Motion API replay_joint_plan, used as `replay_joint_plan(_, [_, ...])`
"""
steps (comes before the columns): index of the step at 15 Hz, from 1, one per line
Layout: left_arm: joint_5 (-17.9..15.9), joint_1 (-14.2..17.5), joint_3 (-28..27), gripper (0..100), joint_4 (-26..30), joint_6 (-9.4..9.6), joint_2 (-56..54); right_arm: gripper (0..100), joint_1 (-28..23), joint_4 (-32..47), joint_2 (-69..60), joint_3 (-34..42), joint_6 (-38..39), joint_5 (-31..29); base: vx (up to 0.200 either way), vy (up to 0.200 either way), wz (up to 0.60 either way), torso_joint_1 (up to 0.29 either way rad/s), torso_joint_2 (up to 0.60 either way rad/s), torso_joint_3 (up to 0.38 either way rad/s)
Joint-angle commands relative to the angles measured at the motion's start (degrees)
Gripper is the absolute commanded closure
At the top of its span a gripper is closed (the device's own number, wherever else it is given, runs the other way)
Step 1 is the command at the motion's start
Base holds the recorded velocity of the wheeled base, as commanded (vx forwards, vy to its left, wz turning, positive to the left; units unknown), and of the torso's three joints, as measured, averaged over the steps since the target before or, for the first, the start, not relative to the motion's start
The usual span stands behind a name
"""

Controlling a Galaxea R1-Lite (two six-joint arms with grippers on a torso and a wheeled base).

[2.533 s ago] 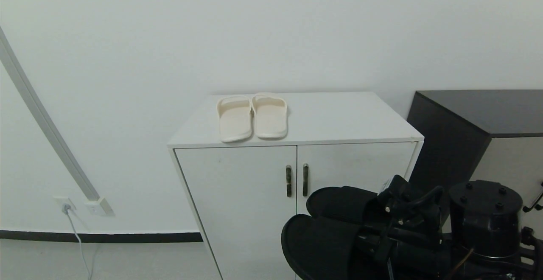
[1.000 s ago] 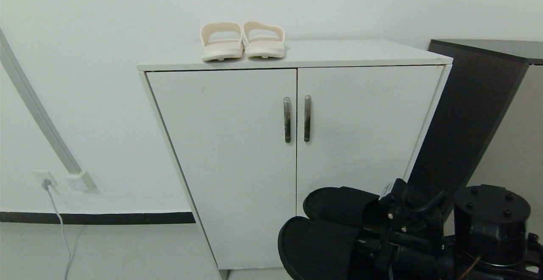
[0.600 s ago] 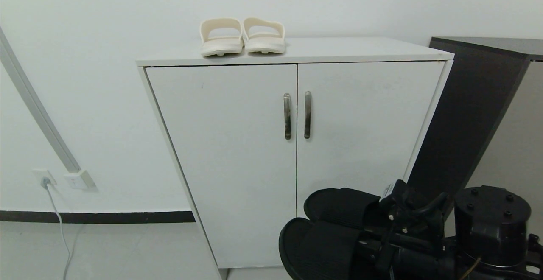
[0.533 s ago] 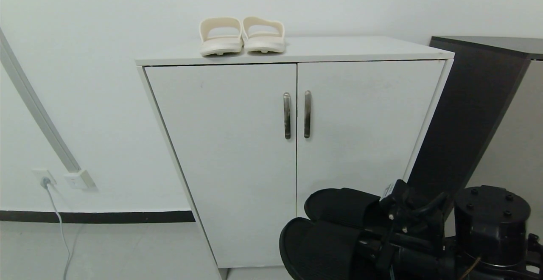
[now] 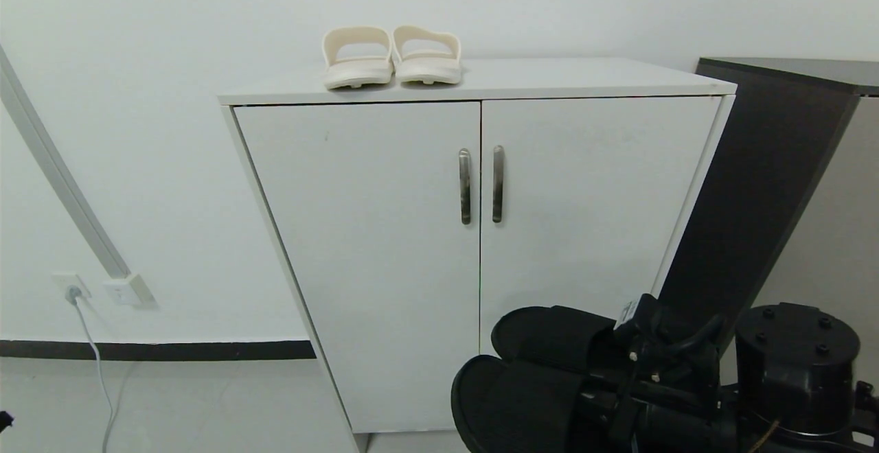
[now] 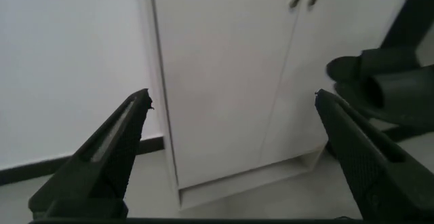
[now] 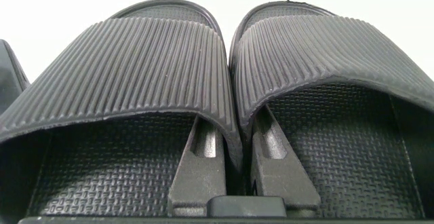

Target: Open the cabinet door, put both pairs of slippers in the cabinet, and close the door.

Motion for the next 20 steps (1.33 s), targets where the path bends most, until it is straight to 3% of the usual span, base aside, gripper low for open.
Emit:
replay_joint_plan(1, [-5.33, -0.07, -3.11, 0, -6.98, 0.02, 13.32, 100, 0.22, -0.03, -0.02, 0.00, -0.44, 0.01, 0.000, 0.000, 0.00, 0.000, 0.00, 0.000])
replay_joint_plan(4, [-8.67, -2.09, -4.95, 0, -21.48, 0.46, 26.59, 100, 0.22, -1.52, -0.11, 0.44, -0.70, 0.01, 0.000, 0.000, 0.00, 0.000, 0.00, 0.000])
replay_joint_plan(6, [-7.88, -7.71, -8.99, 0, -26.67, 0.46, 33.45, 100, 0.13, -3.37, -0.20, 0.88, -0.62, -0.16, 0.000, 0.000, 0.00, 0.000, 0.00, 0.000])
replay_joint_plan(8, [-5.15, -15.62, -14.44, 0, -26.58, 0.37, 38.02, 100, 0.13, -3.72, -0.02, 1.06, -0.62, -0.16, 0.000, 0.000, 0.00, 0.000, 0.00, 0.000])
replay_joint_plan(10, [-4.63, -20.81, -18.05, 0, -26.84, 0.46, 42.50, 100, 0.13, -3.72, 0.06, 1.06, -0.62, -0.16, 0.000, 0.000, 0.00, 0.000, 0.00, 0.000])
replay_joint_plan(11, [-4.54, -25.20, -20.24, 0, -27.02, 0.46, 45.66, 100, 0.13, -3.72, 0.15, 1.23, -0.62, -0.08, 0.000, 0.000, 0.00, 0.000, 0.00, 0.000])
replay_joint_plan(12, [-4.54, -26.70, -20.95, 0, -27.02, 0.37, 46.63, 100, 0.22, -3.63, 0.15, 1.23, -0.62, -0.08, 0.000, 0.000, 0.00, 0.000, 0.00, 0.000])
replay_joint_plan(13, [-4.01, -30.92, -23.58, 0, -26.93, 0.46, 50.85, 100, 0.22, -3.63, 0.33, 1.32, -0.53, -0.08, 0.000, 0.000, 0.00, 0.000, 0.00, 0.000])
replay_joint_plan(17, [-3.92, -38.04, -32.11, 0, -27.55, -0.24, 60.78, 100, 0.13, -3.63, 0.68, 1.58, -0.62, -0.08, 0.000, 0.000, 0.00, 0.000, 0.00, 0.000])
replay_joint_plan(18, [-3.92, -38.39, -32.37, 0, -27.64, -0.42, 60.96, 100, 0.22, -3.63, 0.68, 1.58, -0.62, -0.08, 0.000, 0.000, 0.00, 0.000, 0.00, 0.000])
replay_joint_plan(19, [-4.01, -41.02, -35.63, 0, -28.69, -4.20, 62.54, 100, 0.13, -3.63, 0.68, 1.58, -0.53, -0.08, 0.000, 0.000, 0.00, 0.000, 0.00, 0.000])
replay_joint_plan(20, [-4.63, -41.20, -37.73, 0, -28.69, -5.34, 63.94, 100, 0.13, -3.63, 0.85, 1.58, -0.53, -0.08, 0.000, 0.000, 0.00, 0.000, 0.00, 0.000])
